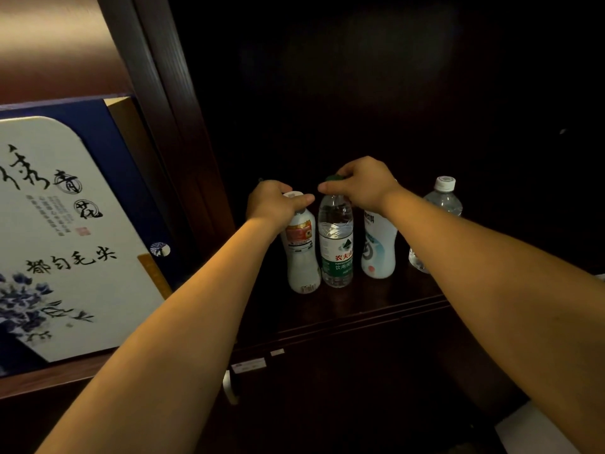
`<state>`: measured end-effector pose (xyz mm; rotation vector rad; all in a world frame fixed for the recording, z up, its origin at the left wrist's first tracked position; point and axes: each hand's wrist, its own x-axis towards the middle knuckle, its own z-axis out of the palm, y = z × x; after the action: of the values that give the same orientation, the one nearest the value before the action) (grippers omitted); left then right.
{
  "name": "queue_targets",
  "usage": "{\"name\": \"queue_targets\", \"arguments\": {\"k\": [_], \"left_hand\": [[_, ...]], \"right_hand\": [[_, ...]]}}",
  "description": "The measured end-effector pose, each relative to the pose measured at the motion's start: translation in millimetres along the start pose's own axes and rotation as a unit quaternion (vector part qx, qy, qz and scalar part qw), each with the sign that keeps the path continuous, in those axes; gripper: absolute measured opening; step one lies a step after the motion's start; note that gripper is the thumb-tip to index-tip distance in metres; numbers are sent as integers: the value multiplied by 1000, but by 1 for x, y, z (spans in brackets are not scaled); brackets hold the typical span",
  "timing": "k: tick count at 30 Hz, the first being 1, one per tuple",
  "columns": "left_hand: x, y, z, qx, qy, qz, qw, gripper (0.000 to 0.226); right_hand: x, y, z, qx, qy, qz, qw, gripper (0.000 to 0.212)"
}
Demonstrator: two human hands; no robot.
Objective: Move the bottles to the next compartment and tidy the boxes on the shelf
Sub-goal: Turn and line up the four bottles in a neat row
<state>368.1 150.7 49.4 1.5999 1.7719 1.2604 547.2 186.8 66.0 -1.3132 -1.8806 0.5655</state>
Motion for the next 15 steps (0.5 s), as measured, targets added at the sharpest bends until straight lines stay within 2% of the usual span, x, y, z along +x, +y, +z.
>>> {"name": "queue_targets", "arguments": {"k": [4, 7, 10, 13, 15], "left_hand": [[1, -1, 2, -3, 17, 3, 1000, 58], [4, -3, 2, -25, 38, -4, 999, 47], [6, -1, 6, -40, 22, -12, 999, 45], [5, -3, 9, -45, 18, 10, 999, 26], [6, -7, 9, -38, 21, 20, 999, 37]], "right_hand": [[0, 1, 0, 1, 4, 3, 1000, 45], [0, 2, 2, 6, 6, 9, 1000, 42], [0, 2, 2, 14, 5, 10, 1000, 39], [0, 3, 2, 15, 1, 9, 1000, 38], [0, 3, 2, 10, 3, 4, 1000, 38]]}}
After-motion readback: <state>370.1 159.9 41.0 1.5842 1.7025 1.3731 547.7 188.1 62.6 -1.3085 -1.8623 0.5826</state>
